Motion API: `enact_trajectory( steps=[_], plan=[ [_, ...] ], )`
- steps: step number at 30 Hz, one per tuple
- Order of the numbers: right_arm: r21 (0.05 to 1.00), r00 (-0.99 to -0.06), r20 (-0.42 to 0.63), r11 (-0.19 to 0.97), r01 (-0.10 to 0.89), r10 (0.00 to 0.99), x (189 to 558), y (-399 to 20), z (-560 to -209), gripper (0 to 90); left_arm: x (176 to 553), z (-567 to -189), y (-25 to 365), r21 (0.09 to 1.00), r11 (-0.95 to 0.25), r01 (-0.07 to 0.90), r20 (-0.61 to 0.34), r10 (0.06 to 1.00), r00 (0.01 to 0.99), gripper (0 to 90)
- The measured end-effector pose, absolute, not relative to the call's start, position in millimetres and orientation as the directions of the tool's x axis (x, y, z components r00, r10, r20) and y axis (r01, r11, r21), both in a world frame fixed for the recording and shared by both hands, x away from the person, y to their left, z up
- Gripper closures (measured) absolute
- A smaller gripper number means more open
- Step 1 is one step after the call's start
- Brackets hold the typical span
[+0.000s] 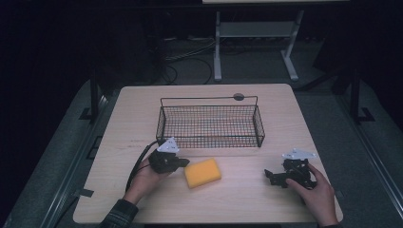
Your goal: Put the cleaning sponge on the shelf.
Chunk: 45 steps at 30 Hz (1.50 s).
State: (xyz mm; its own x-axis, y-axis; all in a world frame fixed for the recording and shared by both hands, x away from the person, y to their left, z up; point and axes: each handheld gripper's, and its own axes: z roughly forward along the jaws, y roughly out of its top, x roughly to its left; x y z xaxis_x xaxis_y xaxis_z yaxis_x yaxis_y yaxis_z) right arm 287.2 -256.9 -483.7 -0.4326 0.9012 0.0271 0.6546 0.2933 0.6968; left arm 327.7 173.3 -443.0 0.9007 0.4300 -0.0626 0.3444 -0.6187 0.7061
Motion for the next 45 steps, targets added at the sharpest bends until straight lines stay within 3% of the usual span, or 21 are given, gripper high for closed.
enact_trajectory(
  steps=[13, 18, 25, 29, 38, 45],
  plan=[
    [0.697, -0.433, 0.027, 0.293, 0.655, 0.901, 287, -257, -484, 0.0, 319, -443, 171, 0.701, -0.616, 0.361, -0.082, 0.433, 0.898, 88.0],
    [0.697, -0.433, 0.027, 0.293, 0.655, 0.901, 287, -257, -484, 0.0, 321, -438, 170, 0.691, -0.609, 0.389, -0.092, 0.46, 0.883, 73.9],
    [0.696, -0.433, 0.027, 0.293, 0.655, 0.901, 287, -257, -484, 0.0, 324, -429, 164, 0.64, -0.618, 0.456, -0.119, 0.507, 0.854, 42.9],
    [0.696, -0.433, 0.027, 0.293, 0.655, 0.901, 287, -257, -484, 0.0, 325, -423, 157, 0.623, -0.633, 0.46, -0.107, 0.513, 0.852, 33.1],
    [0.697, -0.433, 0.027, 0.294, 0.655, 0.901, 287, -257, -484, 0.0, 322, -418, 138, 0.567, -0.678, 0.468, -0.109, 0.502, 0.858, 16.1],
    [0.696, -0.433, 0.027, 0.293, 0.655, 0.901, 287, -257, -484, 0.0, 320, -419, 124, 0.552, -0.698, 0.456, -0.109, 0.482, 0.869, 13.4]
  ],
)
